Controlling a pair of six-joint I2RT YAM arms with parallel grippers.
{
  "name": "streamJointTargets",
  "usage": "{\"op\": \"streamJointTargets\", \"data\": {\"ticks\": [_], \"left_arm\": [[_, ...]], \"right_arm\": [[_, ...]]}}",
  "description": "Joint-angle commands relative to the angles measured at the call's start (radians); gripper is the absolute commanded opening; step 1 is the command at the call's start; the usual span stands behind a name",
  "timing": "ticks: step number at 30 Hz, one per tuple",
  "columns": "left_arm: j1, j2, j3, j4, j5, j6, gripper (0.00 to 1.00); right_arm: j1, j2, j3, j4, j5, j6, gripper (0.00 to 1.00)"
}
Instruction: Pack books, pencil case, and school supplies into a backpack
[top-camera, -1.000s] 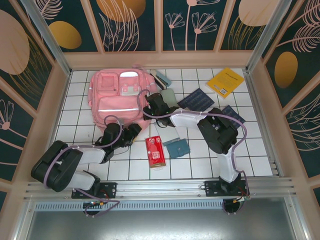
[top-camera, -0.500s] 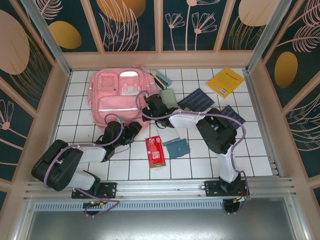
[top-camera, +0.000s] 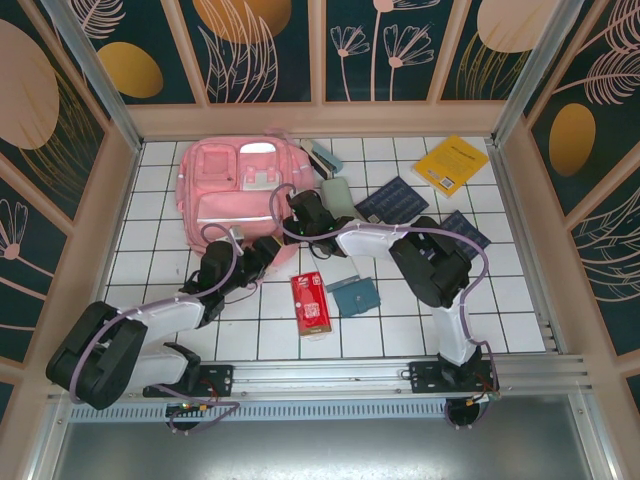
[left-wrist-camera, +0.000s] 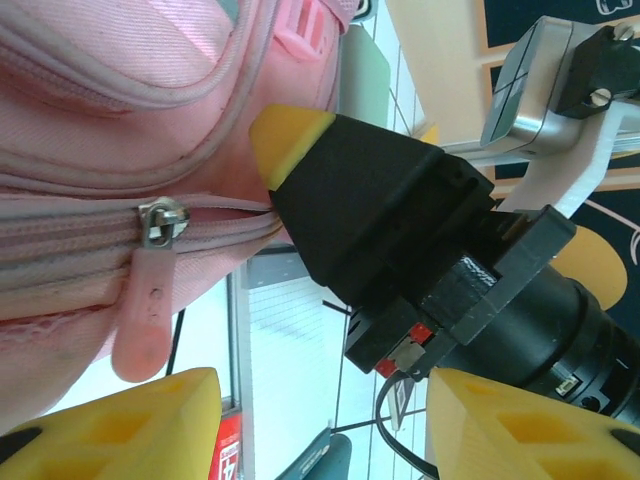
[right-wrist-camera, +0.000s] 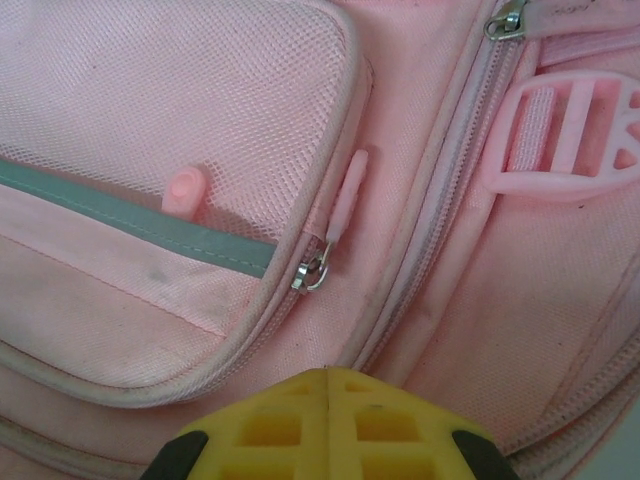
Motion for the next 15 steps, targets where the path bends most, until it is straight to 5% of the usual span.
{"op": "streamJointTargets", "data": {"ticks": [1, 15], "left_arm": [[0.002, 0.041, 0.002, 0.026, 0.003, 0.002, 0.57], [0.006, 0.117, 0.029, 0.028, 0.026, -0.004, 0.57]], "right_arm": [[0.020, 0.023, 0.015, -0.010, -0.013, 0.006, 0.02], [0.022, 0.024, 0.009, -0.010, -0.012, 0.007, 0.02]]}}
